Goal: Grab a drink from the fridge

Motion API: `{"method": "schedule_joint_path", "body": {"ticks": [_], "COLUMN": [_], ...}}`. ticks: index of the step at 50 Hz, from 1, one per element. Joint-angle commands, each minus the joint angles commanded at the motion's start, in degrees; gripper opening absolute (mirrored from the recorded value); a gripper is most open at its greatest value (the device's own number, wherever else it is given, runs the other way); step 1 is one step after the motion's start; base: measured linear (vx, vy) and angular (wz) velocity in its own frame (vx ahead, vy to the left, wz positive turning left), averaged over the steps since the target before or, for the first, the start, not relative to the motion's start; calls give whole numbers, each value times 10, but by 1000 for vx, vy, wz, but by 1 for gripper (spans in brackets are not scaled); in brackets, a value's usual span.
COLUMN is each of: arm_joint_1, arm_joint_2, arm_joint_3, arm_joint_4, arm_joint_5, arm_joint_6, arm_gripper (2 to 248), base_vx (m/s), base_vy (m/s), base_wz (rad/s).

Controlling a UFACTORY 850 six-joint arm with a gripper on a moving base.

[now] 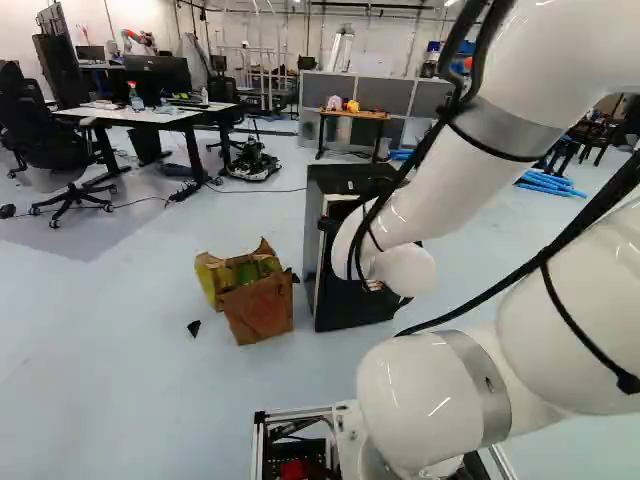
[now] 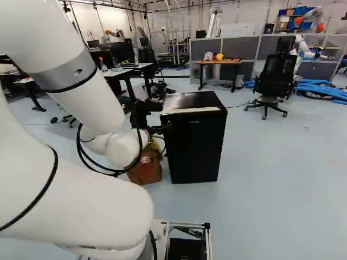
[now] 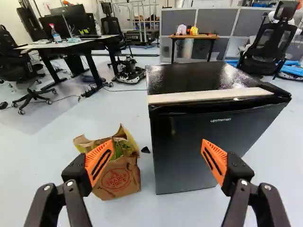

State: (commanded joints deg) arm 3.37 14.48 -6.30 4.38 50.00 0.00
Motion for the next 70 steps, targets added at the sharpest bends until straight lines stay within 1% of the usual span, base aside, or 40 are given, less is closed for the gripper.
{"method": "schedule_joint_path", "body": {"ticks": [25, 44, 55, 70], "arm_joint_1": [31, 59, 77, 105], "arm_joint_2": [-21, -35, -49, -73], "arm_joint_3": [-18, -30, -44, -65], "arm_joint_4": [41, 78, 106, 161], "arm_joint_5": [0, 0, 0, 0], "arm_joint_6": [0, 0, 0, 0], "arm_gripper": [247, 247, 247, 247], "base_vx": [0, 0, 0, 0], "base_vy": [0, 0, 0, 0], "base_wz": [0, 0, 0, 0]}}
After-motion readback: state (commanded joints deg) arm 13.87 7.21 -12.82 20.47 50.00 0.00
